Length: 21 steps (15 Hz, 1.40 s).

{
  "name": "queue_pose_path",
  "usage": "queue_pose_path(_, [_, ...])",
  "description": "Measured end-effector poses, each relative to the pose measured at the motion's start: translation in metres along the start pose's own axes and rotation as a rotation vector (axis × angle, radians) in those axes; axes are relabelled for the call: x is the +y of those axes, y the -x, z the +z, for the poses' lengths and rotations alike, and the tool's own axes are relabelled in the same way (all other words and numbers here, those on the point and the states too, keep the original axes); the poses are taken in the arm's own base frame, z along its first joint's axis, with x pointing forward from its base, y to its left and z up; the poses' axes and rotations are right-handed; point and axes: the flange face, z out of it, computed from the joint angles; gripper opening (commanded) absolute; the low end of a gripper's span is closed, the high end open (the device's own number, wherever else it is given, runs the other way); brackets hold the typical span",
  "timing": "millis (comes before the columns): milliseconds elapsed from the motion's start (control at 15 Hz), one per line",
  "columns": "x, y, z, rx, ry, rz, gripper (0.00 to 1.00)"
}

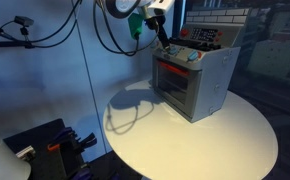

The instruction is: Turn the second knob from the right, anti-clockwise

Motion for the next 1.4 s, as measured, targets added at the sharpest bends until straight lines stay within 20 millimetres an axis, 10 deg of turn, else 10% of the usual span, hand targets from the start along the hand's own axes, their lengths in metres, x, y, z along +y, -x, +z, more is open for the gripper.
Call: queue_pose_path(1400, [0.0056, -0.0006, -0.0023, 0.101, -0.058, 0.095, 1.0])
